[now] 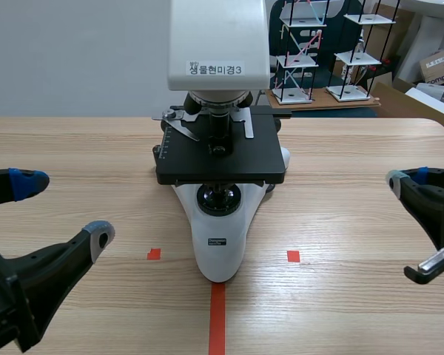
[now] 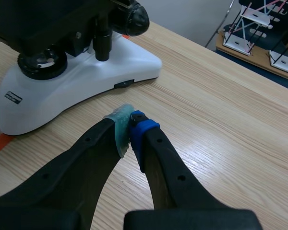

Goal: Point at the fine focus knob

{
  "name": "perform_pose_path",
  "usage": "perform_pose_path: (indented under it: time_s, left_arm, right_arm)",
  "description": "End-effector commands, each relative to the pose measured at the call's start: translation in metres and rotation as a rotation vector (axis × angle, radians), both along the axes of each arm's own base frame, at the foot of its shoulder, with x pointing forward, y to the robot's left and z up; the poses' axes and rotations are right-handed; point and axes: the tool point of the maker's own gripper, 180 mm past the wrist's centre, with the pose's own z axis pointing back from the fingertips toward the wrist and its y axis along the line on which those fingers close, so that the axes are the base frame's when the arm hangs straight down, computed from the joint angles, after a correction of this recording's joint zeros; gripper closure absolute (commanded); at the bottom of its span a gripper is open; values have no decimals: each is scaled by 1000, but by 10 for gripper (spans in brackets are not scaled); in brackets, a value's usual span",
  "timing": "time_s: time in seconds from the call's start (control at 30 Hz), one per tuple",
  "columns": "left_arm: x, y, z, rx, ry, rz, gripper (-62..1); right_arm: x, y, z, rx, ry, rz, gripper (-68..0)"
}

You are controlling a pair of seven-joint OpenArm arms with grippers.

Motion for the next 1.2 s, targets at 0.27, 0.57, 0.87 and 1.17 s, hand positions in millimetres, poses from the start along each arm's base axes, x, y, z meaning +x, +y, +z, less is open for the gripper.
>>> perform_pose_path:
  time_s: [0.27,0.57,0.87,1.17]
  left_arm:
    - [0,-3,8,-21,-23,-5,-623]
    - [0,-3,8,-21,-23,-5,-623]
    - [0,-3,8,-21,-23,-5,-623]
    - [0,-3,8,-21,-23,-5,-623]
  right_arm:
    - [49,-48,-3,48,-113,-103,1]
    - [107,-56,-29,105,-120,-104,1]
    - [138,-13,-37,97,-199,44,1]
    - [161,6,-19,110,-275,90,1]
